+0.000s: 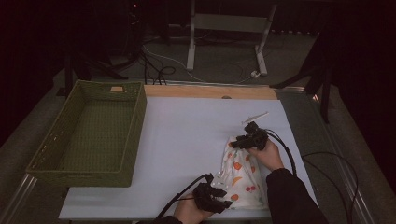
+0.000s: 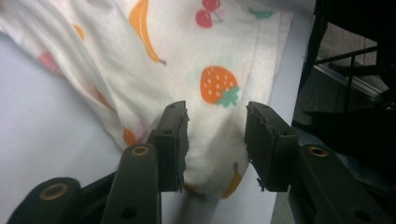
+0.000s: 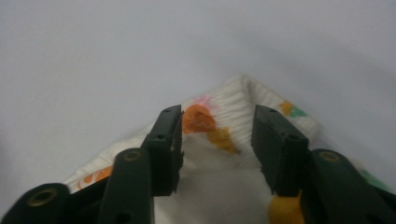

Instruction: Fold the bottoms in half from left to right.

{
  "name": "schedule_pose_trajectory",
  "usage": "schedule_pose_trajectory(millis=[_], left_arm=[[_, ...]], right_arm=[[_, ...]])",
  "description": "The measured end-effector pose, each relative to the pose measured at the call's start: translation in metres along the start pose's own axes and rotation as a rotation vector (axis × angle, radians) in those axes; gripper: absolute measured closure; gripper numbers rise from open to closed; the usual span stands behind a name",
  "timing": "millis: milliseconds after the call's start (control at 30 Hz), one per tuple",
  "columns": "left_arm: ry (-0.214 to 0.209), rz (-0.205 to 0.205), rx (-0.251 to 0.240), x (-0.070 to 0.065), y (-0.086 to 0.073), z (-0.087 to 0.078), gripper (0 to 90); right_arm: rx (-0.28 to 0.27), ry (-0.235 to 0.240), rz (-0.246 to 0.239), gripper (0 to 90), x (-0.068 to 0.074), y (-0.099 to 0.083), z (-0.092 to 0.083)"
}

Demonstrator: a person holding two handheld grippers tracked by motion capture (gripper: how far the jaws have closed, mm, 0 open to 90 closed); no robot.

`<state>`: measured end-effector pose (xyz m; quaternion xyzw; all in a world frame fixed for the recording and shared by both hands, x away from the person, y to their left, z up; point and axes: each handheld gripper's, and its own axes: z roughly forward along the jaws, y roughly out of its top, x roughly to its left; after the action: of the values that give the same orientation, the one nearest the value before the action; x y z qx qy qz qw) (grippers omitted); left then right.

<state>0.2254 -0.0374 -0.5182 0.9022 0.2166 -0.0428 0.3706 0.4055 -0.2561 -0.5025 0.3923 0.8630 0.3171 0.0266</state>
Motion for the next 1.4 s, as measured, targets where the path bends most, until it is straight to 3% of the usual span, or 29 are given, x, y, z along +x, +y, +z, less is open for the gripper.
schedule_pose_trajectory(millis=[200, 467, 633, 800, 933, 1167, 1400], left_arm=[[0.008, 0.006, -0.019, -0.002, -0.004, 0.003, 58.3], [0.014, 0.015, -0.028, -0.002, -0.003, 0.004, 70.8], [0.002, 0.013, -0.025, -0.002, -0.002, 0.005, 78.2], [-0.010, 0.001, -0.027, -0.001, -0.001, 0.007, 81.3], [-0.009, 0.003, -0.028, -0.001, -0.002, 0.007, 81.3], [-0.011, 0.001, -0.028, -0.001, -0.001, 0.007, 82.5], [-0.012, 0.000, -0.034, 0.000, 0.000, 0.005, 85.1]], right_arm=[[0.008, -0.019, -0.031, 47.9, 0.007, -0.001, 0.008], [-0.008, -0.036, -0.044, 49.5, 0.010, -0.001, 0.008], [-0.008, -0.103, -0.051, 45.7, 0.008, 0.002, 0.009], [0.008, -0.117, -0.066, 51.0, 0.009, 0.001, 0.016], [-0.005, -0.098, -0.035, 52.1, 0.006, -0.001, 0.014], [-0.008, -0.104, -0.043, 54.2, 0.007, -0.001, 0.015], [0.011, -0.143, -0.059, 69.1, 0.009, 0.001, 0.015]])
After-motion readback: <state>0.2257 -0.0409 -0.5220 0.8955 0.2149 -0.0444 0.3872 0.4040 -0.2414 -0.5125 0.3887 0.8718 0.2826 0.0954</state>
